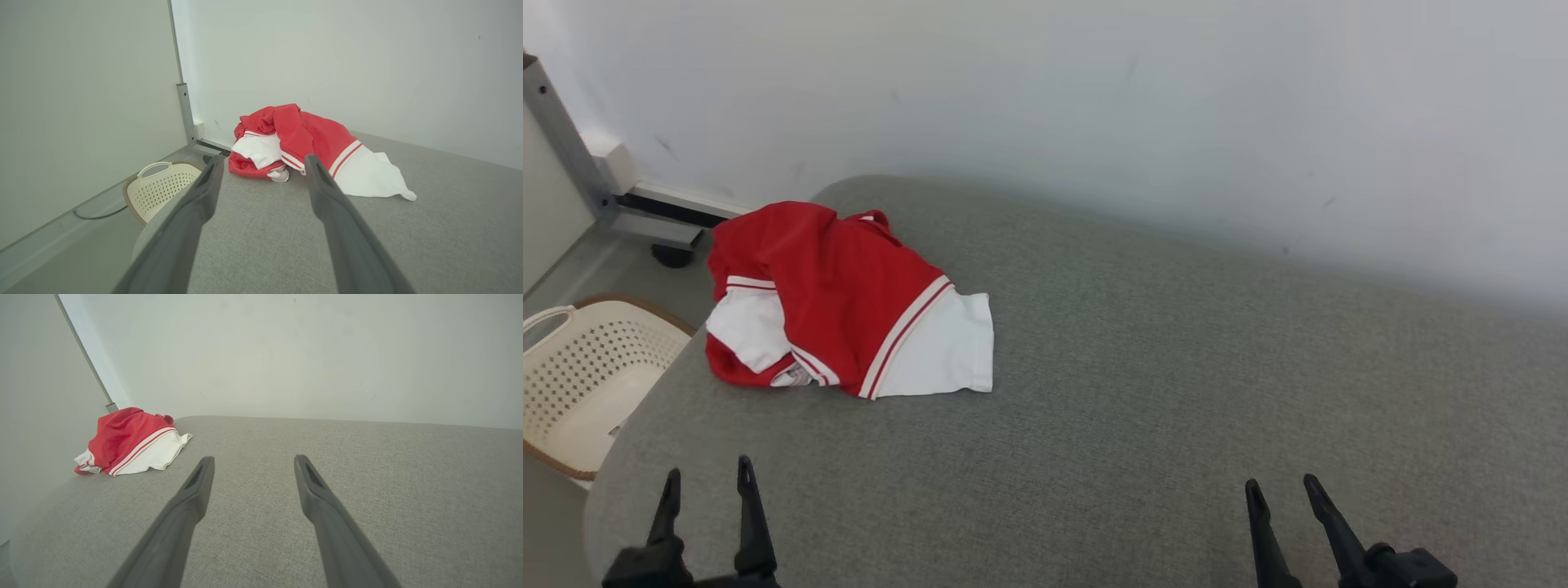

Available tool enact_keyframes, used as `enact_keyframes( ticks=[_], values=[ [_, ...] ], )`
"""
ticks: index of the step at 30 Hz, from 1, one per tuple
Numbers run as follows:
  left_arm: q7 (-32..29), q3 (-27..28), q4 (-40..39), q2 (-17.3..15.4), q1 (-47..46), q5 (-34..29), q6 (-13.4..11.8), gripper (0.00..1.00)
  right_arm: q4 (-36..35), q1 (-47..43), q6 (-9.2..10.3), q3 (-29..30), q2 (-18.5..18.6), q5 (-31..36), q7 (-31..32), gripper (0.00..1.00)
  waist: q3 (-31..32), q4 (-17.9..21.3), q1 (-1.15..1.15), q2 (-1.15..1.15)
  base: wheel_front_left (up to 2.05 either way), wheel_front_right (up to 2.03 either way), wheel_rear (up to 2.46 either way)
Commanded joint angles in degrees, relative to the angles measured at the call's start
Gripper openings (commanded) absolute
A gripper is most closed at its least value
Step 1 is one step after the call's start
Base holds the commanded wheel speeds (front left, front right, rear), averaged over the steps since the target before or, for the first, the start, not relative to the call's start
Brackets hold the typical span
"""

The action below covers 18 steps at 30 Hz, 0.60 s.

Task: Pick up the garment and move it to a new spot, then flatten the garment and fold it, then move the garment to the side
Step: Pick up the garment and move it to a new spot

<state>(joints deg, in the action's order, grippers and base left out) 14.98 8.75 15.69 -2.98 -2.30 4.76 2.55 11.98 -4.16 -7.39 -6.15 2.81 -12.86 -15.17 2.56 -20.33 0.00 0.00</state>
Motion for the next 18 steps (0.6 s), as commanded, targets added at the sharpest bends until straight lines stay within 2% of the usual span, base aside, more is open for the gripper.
enact_keyframes(
  ticks=[1,8,18],
  values=[
    [0.15,0.36,0.34,-0.05,-1.41,0.31,0.32,1.00,-0.25,0.88,-0.19,-0.35,0.15,0.67,-0.15,1.00,-1.32,2.44,0.00,0.00,0.00,0.00,0.00],
    [0.10,3.73,8.85,-3.36,-14.58,3.14,1.67,1.00,-2.14,4.91,-0.19,-3.66,0.15,1.62,-0.15,1.00,-7.08,10.83,0.00,0.00,0.00,0.00,0.00],
    [-1.32,7.60,27.25,-11.43,-32.72,7.87,2.81,1.00,-3.68,10.72,-0.19,-5.71,0.13,1.00,-0.15,1.00,-15.09,20.95,0.00,0.00,0.00,0.00,0.00]
  ],
)
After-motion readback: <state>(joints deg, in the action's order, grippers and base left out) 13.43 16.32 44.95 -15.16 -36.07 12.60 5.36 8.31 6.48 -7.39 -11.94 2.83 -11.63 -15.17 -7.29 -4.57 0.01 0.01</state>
